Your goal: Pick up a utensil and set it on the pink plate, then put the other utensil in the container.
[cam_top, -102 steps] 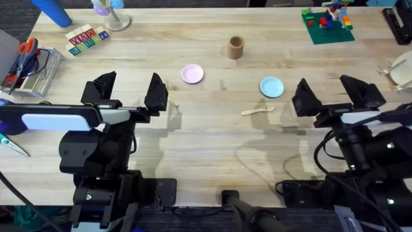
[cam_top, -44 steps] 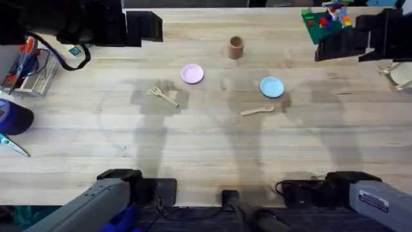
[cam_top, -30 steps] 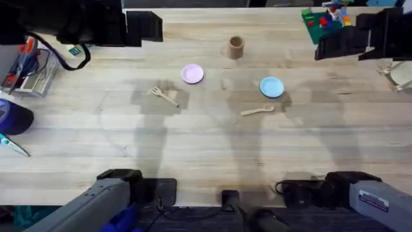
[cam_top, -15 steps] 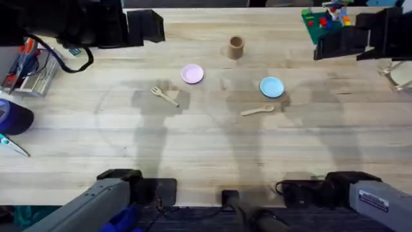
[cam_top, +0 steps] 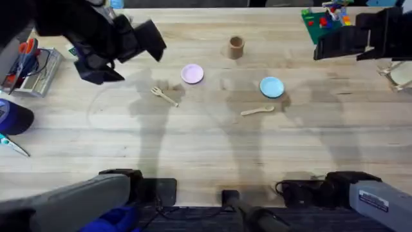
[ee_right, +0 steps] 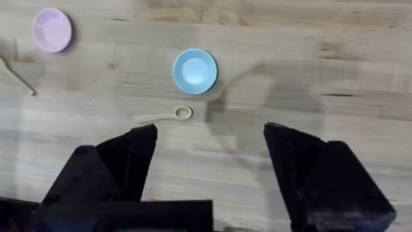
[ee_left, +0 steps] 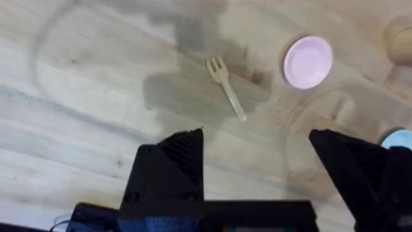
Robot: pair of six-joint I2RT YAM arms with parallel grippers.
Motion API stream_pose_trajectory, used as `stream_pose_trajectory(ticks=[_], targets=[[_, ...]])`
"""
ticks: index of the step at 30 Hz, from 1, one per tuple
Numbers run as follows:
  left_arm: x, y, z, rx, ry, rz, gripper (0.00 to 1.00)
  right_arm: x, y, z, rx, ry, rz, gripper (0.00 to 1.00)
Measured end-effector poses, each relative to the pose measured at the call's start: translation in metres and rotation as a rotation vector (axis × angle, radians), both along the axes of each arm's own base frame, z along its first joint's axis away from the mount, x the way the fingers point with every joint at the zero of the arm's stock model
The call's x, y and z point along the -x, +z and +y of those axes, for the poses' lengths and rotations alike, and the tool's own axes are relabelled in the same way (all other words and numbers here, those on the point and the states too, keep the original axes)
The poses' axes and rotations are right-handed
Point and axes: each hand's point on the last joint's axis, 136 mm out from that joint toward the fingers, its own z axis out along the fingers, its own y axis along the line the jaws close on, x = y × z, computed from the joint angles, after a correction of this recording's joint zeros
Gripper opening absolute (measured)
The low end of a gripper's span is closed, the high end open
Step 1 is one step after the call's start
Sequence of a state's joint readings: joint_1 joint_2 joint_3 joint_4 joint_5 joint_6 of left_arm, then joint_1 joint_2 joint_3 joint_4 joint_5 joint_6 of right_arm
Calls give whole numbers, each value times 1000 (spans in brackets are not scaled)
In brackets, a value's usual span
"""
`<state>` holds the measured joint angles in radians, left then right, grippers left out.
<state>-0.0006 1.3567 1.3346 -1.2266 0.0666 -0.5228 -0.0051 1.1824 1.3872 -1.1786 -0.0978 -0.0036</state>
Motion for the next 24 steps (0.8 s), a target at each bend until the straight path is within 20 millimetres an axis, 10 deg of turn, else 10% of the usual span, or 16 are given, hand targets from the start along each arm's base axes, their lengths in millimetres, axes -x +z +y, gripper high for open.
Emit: stream_pose_trajectory(ticks=[24], targets=[[-2,-99,-7,-44,149,138,993,0,0,0,0,0,0,996]])
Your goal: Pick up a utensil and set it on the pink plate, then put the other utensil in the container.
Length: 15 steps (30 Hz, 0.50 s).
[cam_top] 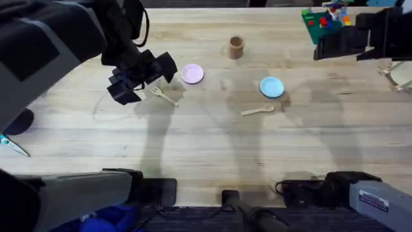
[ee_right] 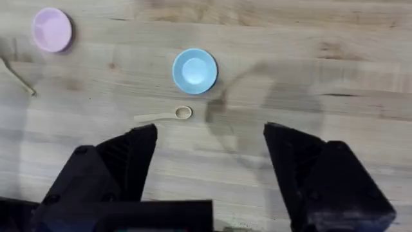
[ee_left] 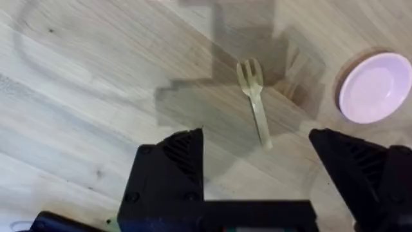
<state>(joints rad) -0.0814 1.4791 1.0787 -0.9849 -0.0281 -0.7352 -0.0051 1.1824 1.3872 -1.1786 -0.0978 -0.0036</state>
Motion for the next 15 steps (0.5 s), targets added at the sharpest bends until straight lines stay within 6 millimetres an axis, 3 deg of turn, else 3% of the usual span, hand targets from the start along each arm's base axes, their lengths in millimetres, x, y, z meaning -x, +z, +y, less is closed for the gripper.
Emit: stream_pose_trajectory(ticks=[15], targets=[[-6,-55,-1,-6,14,138,991,0,0,0,0,0,0,996]])
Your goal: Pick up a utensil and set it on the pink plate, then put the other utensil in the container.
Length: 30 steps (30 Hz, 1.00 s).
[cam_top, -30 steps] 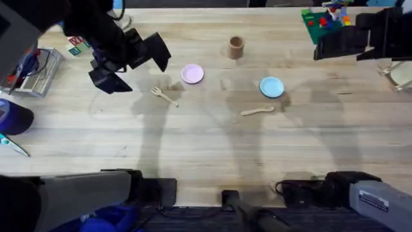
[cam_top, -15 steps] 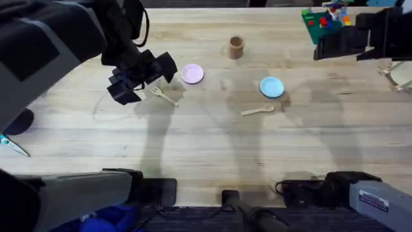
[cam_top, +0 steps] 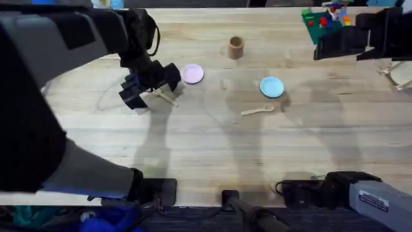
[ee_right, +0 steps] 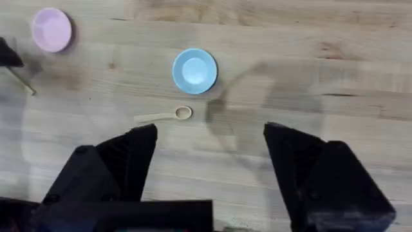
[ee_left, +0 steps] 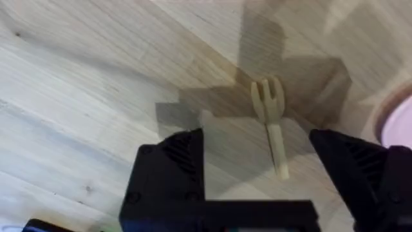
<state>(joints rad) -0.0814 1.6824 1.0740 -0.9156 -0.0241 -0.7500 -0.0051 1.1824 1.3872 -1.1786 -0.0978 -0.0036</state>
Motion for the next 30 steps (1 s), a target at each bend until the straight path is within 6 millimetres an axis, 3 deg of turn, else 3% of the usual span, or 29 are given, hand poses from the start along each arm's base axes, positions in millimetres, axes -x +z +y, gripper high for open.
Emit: stream_pose_trajectory(ticks=[7,12,19,30], targets=[[0,-6,-3,17,7,15,740,0,0,0,0,0,0,996],[0,-6,-4,21,9,15,419,0,0,0,0,0,0,996],[-1,-6,-5,25,10,15,82,0,0,0,0,0,0,996],[0,-4,-4,20,10,30,50,0,0,0,0,0,0,996]])
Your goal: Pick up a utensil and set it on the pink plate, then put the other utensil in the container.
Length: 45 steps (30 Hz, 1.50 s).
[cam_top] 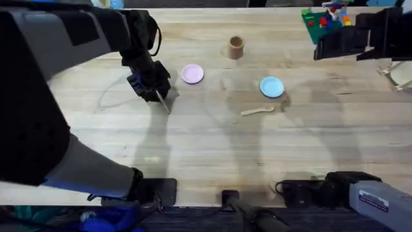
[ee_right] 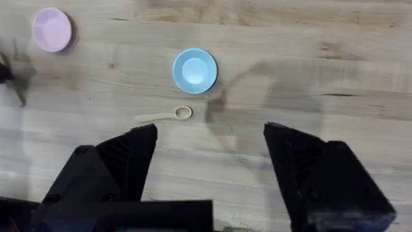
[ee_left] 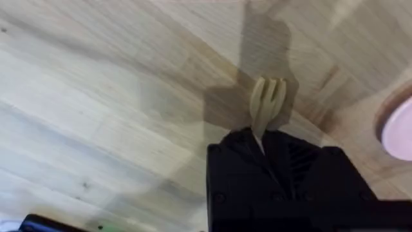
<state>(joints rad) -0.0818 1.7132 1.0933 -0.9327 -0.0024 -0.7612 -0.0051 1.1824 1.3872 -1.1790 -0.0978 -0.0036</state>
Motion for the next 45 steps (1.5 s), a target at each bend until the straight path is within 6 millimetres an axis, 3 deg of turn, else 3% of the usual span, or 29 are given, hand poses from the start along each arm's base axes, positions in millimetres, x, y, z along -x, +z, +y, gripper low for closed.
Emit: stream_pose_trajectory(ticks=[5,12,17,28,32,40,45], targets=[[-8,10,4,-31,-16,16,44,0,0,0,0,0,0,996],[-59,67,3,-42,-69,-138,40,0,0,0,0,0,0,996],[-74,93,1,-41,-80,-196,39,0,0,0,0,0,0,996],[-88,121,-46,-24,-196,-278,39,0,0,0,0,0,-1,996],[-94,118,-62,-17,-231,-276,39,0,0,0,0,0,0,996],[-94,86,-93,-16,-306,-203,39,0,0,0,0,0,-1,996],[-92,73,-99,-17,-324,-170,40,0,0,0,0,0,0,996]])
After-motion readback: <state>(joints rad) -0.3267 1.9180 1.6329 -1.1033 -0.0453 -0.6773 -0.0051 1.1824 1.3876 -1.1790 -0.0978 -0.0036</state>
